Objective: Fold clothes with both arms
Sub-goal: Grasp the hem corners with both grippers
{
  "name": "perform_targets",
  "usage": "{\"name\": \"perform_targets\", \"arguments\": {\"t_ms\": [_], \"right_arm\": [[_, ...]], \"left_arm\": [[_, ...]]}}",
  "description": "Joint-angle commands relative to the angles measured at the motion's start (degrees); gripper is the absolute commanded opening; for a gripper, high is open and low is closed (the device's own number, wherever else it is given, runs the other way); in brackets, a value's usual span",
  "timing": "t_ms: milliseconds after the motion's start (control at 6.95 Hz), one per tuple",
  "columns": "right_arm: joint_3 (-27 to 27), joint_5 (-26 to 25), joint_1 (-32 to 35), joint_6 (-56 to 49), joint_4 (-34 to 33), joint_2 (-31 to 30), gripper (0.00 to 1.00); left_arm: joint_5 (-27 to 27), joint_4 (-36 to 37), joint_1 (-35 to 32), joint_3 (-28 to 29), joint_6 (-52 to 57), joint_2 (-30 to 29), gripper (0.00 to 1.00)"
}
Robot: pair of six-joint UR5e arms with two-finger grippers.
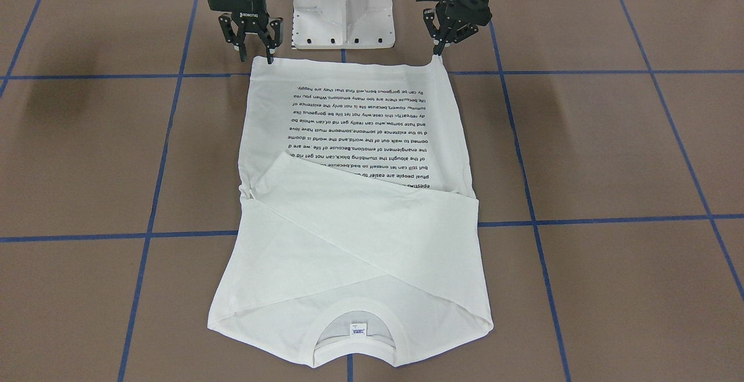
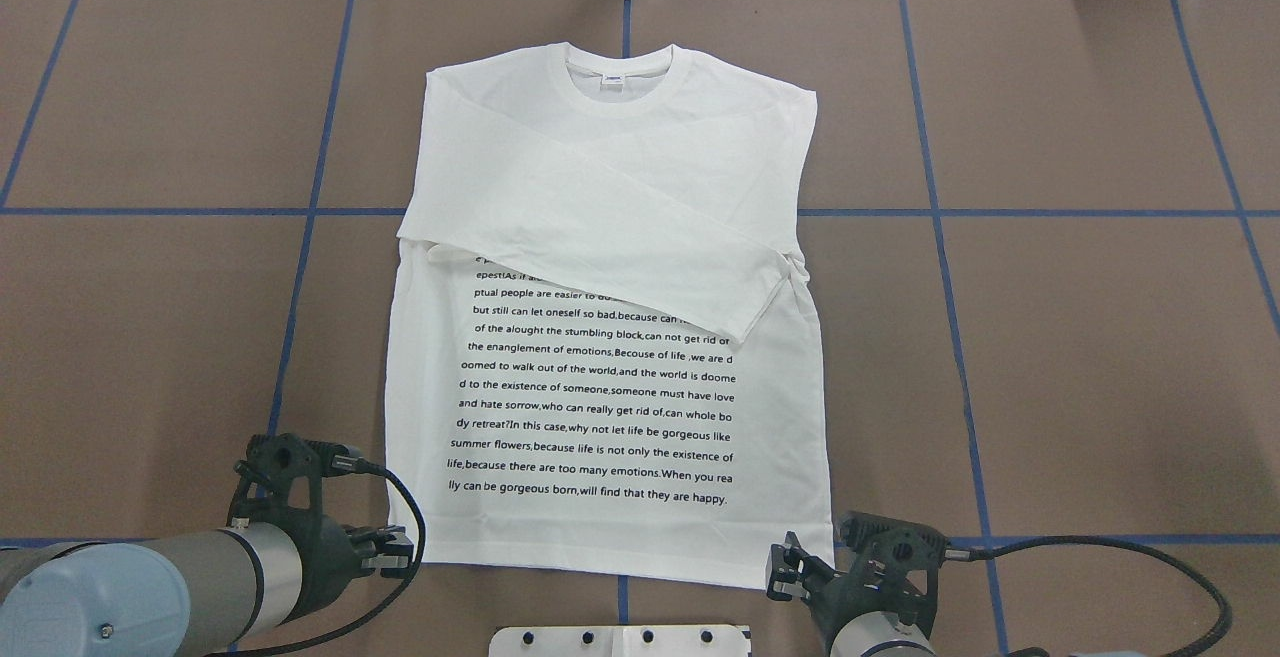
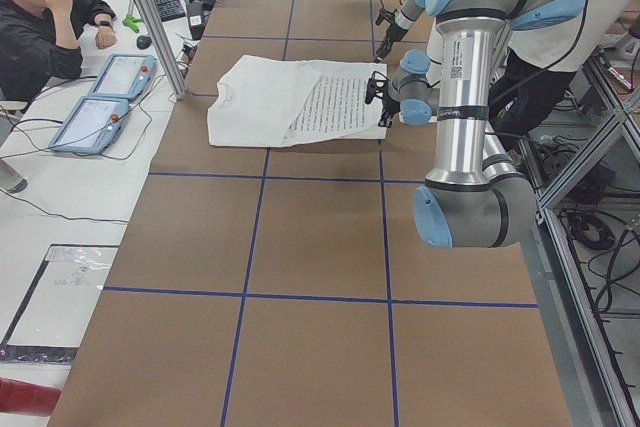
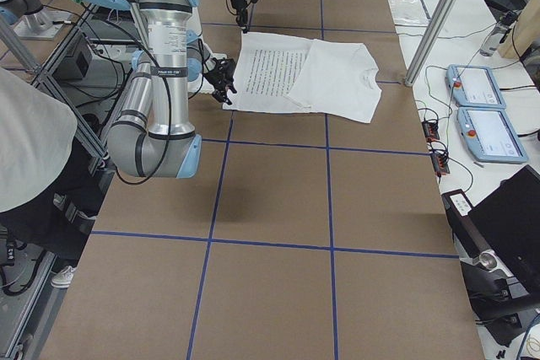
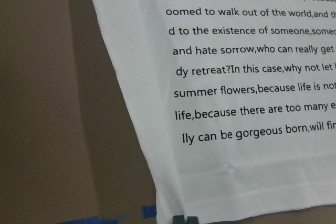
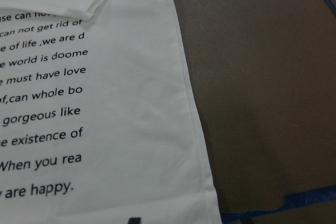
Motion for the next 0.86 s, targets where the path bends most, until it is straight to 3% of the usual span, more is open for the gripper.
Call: {"name": "perform_targets", "arguments": {"t_ms": [0, 432, 719], "right_arm": [[-2.1, -1.4, -1.3, 0.4, 2.4, -0.6, 0.66], [-2.2, -1.3, -1.7, 0.3, 2.0, -0.9, 0.65], [-2.2, -1.4, -2.1, 0.3, 2.0, -1.1, 0.58]], "left_arm": [[-0.1, 0.0, 0.0, -0.1, -0.1, 0.0, 0.00], [-0.1, 0.0, 0.0, -0.1, -0.1, 0.0, 0.00], [-0.1, 0.0, 0.0, -0.2, -0.2, 0.0, 0.00]]}}
